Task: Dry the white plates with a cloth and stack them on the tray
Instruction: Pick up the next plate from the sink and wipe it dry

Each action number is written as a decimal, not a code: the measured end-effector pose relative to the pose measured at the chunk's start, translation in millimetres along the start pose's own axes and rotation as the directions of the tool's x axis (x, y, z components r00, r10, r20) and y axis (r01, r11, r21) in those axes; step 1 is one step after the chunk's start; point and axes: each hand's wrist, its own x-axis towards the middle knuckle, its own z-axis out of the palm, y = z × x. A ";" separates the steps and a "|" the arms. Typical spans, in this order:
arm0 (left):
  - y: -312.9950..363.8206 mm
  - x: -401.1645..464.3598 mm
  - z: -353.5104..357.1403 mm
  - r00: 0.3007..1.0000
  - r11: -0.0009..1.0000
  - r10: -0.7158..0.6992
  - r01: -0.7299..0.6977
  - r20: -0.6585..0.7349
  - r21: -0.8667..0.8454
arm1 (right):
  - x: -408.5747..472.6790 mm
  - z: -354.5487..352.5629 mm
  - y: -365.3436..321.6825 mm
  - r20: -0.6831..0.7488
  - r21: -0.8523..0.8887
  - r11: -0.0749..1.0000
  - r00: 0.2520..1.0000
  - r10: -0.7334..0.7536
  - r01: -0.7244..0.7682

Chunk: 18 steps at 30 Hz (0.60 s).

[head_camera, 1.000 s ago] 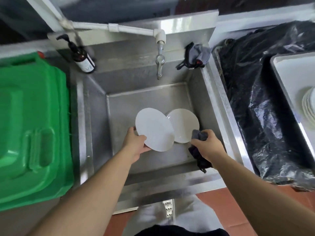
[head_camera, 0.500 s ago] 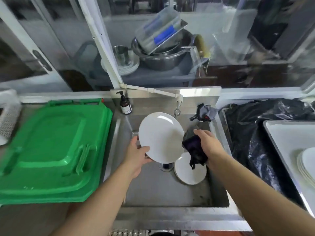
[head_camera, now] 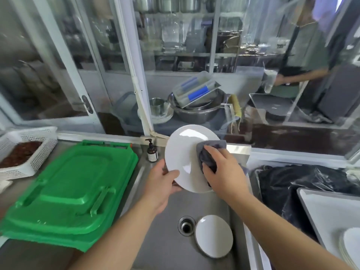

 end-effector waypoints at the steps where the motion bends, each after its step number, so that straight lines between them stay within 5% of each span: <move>1: 6.5 -3.2 2.8 0.999 1.000 0.028 -0.028 0.018 0.003 | -1.1 -2.7 -6.9 -0.007 -0.015 0.999 1.000 -0.029 0.029; 9: 28.2 -25.6 4.3 0.976 0.994 0.101 -0.108 0.193 0.025 | 7.9 -13.0 -72.0 -0.026 -0.012 0.939 0.939 -0.343 0.343; 18: 47.9 -25.1 -24.6 0.966 0.977 0.211 -0.207 0.146 -0.045 | 60.4 -24.7 -97.5 -0.288 -0.102 0.978 0.936 -0.202 0.180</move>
